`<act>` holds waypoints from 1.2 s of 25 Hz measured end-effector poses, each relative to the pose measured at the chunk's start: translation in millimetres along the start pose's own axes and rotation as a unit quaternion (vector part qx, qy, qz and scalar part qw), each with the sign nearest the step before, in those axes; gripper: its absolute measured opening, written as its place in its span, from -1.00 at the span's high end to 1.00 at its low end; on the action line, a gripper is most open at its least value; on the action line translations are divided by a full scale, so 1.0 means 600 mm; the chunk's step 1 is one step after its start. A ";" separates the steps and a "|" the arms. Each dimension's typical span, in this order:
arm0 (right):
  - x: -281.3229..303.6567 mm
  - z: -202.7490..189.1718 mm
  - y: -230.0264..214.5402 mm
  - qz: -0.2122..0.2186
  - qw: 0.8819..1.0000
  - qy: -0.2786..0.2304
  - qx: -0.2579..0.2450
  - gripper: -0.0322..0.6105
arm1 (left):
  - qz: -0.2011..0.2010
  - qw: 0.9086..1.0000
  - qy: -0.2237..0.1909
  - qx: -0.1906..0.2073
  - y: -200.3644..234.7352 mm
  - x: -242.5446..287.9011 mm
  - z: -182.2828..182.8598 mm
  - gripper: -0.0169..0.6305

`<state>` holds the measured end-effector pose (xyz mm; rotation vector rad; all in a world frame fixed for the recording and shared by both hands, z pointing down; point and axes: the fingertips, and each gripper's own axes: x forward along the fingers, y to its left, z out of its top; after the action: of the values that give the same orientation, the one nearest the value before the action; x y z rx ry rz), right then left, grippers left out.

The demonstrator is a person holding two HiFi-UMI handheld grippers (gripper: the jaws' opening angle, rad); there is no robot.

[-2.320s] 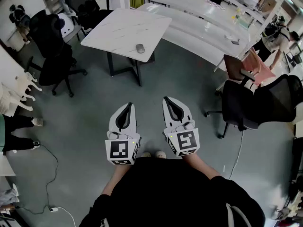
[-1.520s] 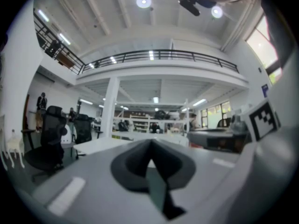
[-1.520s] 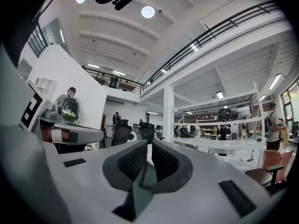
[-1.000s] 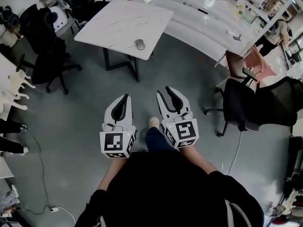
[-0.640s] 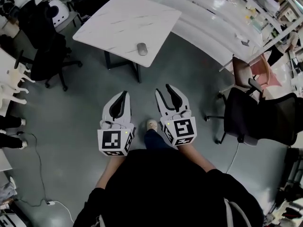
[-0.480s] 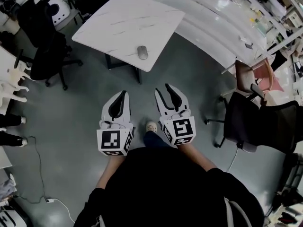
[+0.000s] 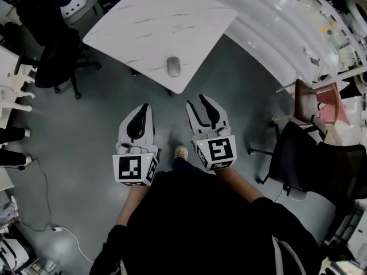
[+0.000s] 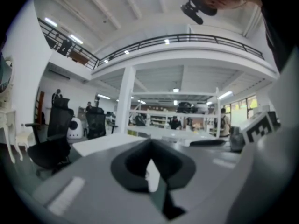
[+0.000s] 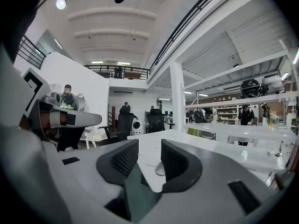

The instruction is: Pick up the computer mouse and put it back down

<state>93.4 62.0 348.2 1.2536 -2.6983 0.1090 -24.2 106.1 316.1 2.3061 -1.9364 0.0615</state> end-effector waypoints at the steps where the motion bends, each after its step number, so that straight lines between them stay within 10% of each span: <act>1: 0.006 -0.003 -0.006 0.000 1.000 0.002 0.001 0.48 | 0.002 1.000 0.002 0.000 0.002 0.008 -0.003 0.92; 30: 0.261 -0.026 -0.082 -0.045 0.998 0.033 -0.010 0.48 | -0.056 0.998 0.025 0.030 0.124 0.271 -0.021 0.92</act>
<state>33.7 -85.6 391.6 1.3396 -2.5763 0.1096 -68.0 -64.0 352.4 2.4219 -1.8026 0.1648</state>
